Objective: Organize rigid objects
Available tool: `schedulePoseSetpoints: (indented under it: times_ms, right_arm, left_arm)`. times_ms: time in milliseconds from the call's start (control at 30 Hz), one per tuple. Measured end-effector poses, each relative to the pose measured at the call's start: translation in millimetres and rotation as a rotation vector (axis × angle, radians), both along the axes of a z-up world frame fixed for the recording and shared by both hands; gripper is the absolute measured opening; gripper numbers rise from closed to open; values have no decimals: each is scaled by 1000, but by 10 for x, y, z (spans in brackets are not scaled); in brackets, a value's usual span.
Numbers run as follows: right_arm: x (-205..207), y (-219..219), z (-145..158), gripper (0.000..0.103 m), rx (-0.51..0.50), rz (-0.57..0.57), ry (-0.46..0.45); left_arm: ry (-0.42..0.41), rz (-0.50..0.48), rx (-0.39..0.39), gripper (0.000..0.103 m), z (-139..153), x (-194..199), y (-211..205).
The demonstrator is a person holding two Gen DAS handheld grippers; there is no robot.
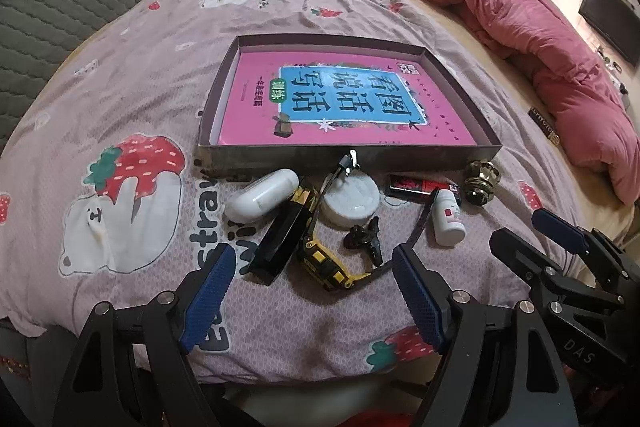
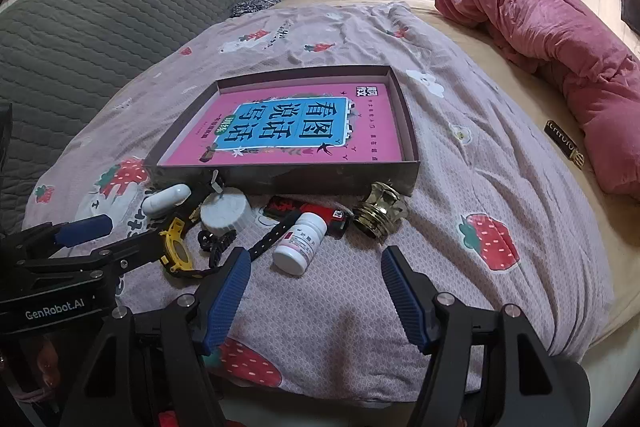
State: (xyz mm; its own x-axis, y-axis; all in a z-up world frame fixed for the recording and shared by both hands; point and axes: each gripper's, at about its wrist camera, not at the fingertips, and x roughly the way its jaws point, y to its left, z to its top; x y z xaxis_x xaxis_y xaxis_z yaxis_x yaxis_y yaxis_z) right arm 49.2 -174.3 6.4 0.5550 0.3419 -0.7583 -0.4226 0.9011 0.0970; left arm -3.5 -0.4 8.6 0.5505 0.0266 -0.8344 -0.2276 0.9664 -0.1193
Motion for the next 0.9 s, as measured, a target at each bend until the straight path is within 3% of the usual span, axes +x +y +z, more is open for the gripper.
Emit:
schedulePoseSetpoints:
  times_ms: [900]
  right_arm:
    - [-6, -11, 21, 67, 4, 4, -11]
  left_arm:
    - [2, -8, -9, 81, -10, -13, 11]
